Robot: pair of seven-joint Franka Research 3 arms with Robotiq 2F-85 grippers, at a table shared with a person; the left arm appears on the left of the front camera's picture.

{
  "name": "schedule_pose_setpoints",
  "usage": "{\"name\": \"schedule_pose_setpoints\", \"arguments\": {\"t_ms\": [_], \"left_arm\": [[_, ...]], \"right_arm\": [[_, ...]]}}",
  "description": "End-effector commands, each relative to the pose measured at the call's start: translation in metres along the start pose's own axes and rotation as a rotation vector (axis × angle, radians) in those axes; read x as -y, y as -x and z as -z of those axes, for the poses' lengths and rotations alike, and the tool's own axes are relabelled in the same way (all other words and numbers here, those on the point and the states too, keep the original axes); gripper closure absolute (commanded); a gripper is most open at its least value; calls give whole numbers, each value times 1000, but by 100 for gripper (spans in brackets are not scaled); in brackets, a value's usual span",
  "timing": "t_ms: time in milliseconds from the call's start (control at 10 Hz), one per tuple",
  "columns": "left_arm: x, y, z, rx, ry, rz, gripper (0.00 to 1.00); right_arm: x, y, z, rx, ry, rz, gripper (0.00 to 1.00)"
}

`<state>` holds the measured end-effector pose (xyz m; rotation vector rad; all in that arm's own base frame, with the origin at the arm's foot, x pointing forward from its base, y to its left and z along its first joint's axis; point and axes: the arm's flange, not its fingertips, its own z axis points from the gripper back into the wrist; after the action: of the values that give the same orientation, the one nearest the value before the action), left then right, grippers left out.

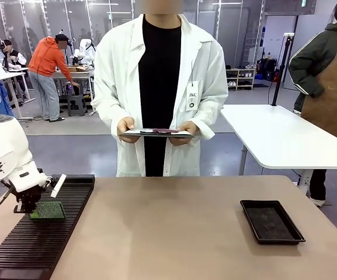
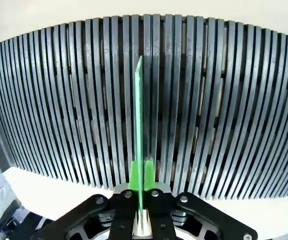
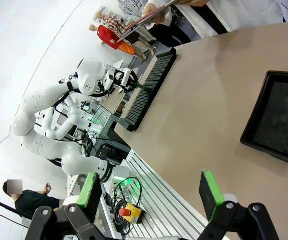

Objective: Inspect the PCB.
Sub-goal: Pick up the Blank PCB and present it to the human.

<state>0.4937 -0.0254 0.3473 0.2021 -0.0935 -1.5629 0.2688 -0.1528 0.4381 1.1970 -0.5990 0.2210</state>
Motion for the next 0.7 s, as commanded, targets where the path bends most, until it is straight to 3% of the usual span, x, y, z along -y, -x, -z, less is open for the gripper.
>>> {"name": "schedule_pose_setpoints", "arguments": {"t_ms": [0, 300, 500, 600], "left_arm": [[-8, 7, -12, 25, 38, -20, 100], [-7, 27, -68, 76, 71, -180, 100], [3, 48, -106, 270, 172, -270, 100], [9, 57, -115, 417, 240, -336, 100]], "right_arm": [[-1, -2, -1, 7, -10, -14, 0], [-1, -2, -1, 7, -10, -14, 0], [-1, -2, -1, 7, -10, -14, 0], [-1, -2, -1, 7, -10, -14, 0]]}}
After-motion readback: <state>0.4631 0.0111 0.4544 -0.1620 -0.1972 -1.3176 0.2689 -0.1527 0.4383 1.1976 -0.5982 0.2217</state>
